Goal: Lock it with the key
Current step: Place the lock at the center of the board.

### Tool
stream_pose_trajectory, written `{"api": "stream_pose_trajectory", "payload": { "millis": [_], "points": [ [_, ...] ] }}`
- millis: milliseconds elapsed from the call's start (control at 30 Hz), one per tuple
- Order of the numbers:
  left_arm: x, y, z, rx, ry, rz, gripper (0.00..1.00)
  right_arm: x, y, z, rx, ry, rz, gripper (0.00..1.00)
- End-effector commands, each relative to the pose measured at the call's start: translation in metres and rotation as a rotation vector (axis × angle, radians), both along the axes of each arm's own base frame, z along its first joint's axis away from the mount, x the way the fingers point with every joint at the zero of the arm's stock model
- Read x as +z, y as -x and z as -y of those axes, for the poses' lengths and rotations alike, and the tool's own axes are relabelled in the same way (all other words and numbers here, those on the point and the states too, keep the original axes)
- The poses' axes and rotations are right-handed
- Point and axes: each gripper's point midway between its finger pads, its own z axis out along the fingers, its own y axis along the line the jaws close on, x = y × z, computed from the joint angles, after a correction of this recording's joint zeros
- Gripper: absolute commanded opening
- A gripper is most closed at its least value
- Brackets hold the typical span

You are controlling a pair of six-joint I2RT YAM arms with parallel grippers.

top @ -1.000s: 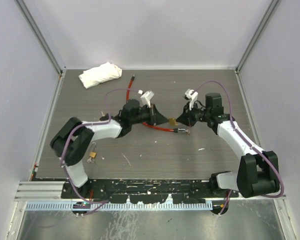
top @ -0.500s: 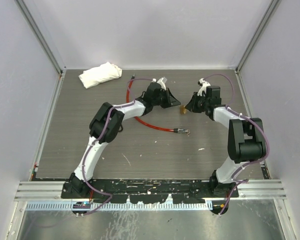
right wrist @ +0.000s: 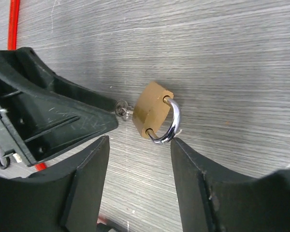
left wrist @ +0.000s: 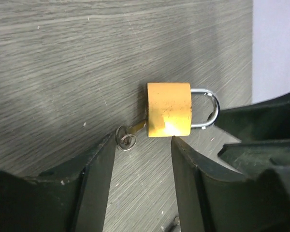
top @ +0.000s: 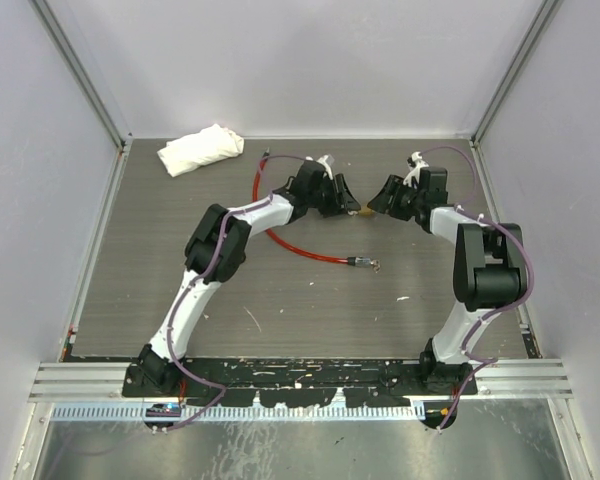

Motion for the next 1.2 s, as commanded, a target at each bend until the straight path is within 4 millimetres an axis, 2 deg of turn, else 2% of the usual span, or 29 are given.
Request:
{"api": "stream_pose_trajectory", "payload": {
  "millis": [0, 133, 267, 333, 367, 400, 600, 733, 900, 1067, 1167],
  "points": [
    [0.053, -0.004, -0.015, -0.022, -0.070, 0.149, 0.53, 0.038, -0.014, 0.006, 0.038, 0.035, 0.127, 0.62],
    [0.094, 0.004, -0.040, -0.012, -0.141, 0.290, 0.56, 0.056, -0.004, 0.012, 0.100, 0.141, 0.217, 0.65],
    [0.113, 0.025, -0.073, -0.007, -0.219, 0.406, 0.58, 0.087, 0.015, 0.003, 0.220, 0.176, 0.329, 0.65],
    [0.107, 0.041, -0.092, -0.006, -0.255, 0.428, 0.60, 0.105, 0.027, -0.006, 0.288, 0.165, 0.381, 0.65],
    [0.097, 0.065, -0.119, 0.013, -0.294, 0.435, 0.62, 0.130, 0.047, -0.020, 0.392, 0.136, 0.443, 0.65],
    [0.082, 0.078, -0.134, 0.020, -0.320, 0.416, 0.62, 0.139, 0.054, -0.024, 0.420, 0.127, 0.466, 0.65],
    [0.083, 0.127, -0.192, 0.104, -0.332, 0.426, 0.64, 0.174, 0.100, -0.046, 0.572, 0.055, 0.511, 0.65],
    [0.094, 0.158, -0.231, 0.196, -0.319, 0.452, 0.71, 0.171, 0.127, -0.057, 0.641, -0.011, 0.527, 0.65],
    [0.104, 0.190, -0.276, 0.338, -0.276, 0.509, 0.99, 0.154, 0.146, -0.057, 0.680, 0.038, 0.606, 0.65],
    [0.113, 0.215, -0.300, 0.412, -0.202, 0.538, 0.98, 0.151, 0.149, -0.057, 0.701, 0.025, 0.610, 0.65],
    [0.114, 0.223, -0.305, 0.433, -0.176, 0.526, 0.98, 0.147, 0.148, -0.058, 0.703, 0.014, 0.588, 0.65]
  ]
}}
